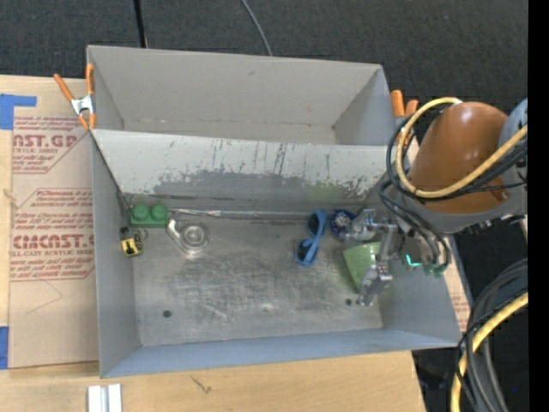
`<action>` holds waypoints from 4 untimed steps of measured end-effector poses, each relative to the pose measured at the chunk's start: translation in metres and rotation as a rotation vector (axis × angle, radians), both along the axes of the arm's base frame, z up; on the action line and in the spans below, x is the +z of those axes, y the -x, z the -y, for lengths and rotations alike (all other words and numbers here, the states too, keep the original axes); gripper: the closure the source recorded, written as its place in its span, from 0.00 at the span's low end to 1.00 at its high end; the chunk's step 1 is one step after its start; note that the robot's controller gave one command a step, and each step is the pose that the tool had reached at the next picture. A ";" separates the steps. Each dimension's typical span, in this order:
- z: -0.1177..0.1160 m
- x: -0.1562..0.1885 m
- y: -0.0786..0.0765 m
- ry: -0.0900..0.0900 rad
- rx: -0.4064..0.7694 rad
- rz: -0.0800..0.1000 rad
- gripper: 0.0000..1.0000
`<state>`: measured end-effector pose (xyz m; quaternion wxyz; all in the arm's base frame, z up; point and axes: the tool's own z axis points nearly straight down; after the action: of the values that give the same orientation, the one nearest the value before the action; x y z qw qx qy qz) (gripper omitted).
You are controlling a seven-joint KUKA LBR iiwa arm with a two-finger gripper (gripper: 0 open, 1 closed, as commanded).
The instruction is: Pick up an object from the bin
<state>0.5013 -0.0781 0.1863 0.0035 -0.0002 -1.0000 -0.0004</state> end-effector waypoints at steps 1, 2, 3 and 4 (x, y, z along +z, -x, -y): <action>0.035 -0.115 0.000 0.000 0.311 0.016 0.00; 0.052 -0.076 -0.050 -0.004 0.438 0.012 0.00; 0.050 -0.077 -0.049 -0.009 0.438 0.009 1.00; 0.054 -0.077 -0.048 -0.003 0.436 0.007 0.00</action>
Offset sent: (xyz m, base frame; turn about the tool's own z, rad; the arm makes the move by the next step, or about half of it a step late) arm -0.0022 -0.0361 -0.1163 -0.3102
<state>0.5496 -0.1318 0.1089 -0.0001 0.2159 -0.9764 -0.0011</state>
